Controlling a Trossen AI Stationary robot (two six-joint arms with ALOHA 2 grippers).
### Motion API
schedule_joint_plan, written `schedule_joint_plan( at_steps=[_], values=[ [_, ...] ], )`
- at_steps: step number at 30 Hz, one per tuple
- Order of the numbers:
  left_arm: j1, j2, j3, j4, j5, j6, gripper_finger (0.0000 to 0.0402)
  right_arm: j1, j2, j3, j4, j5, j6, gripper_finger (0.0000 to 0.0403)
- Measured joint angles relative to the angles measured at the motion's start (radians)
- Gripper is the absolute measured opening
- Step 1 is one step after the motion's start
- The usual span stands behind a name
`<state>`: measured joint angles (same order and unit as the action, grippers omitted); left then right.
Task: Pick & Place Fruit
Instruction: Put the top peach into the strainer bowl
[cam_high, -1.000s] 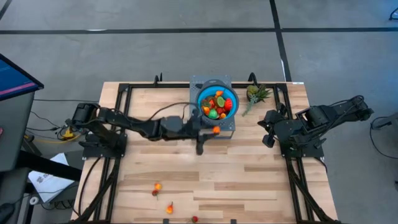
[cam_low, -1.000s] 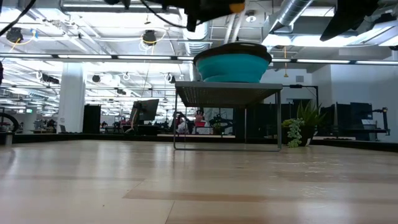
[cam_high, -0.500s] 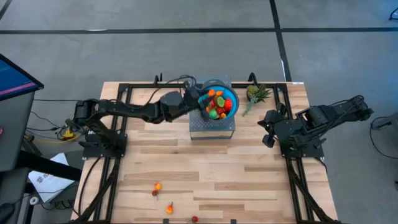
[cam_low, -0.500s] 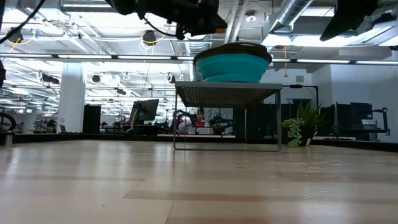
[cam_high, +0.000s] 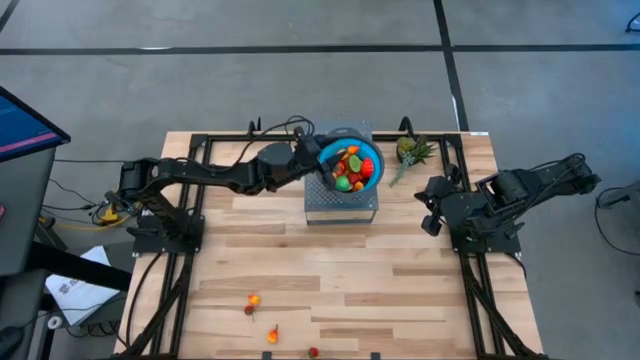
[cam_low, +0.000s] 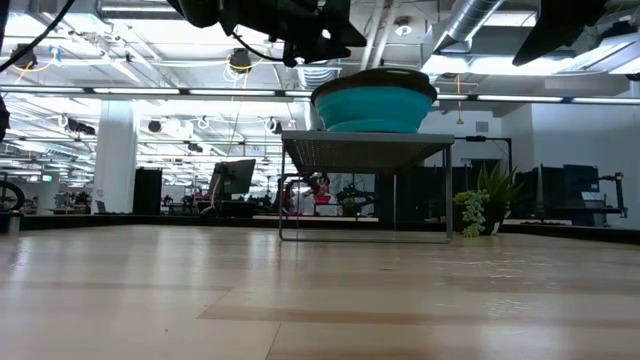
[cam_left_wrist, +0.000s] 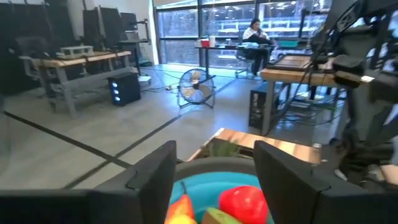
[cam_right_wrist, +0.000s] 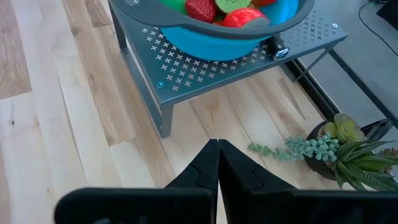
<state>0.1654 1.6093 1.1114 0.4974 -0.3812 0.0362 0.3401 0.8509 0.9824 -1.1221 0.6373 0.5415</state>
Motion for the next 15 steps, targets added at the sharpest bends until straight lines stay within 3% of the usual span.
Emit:
schedule_joint_plan(
  at_steps=[6,15],
  values=[
    [0.000,0.000,0.000,0.002,0.014,-0.071,0.0237,0.000,0.000,0.000,0.000,-0.001,0.000,0.0000],
    [-0.002,0.000,0.000,0.009,0.014,-0.146,0.0229,0.000,0.006,0.000,0.001,-0.005,-0.002,0.0000]
  ],
)
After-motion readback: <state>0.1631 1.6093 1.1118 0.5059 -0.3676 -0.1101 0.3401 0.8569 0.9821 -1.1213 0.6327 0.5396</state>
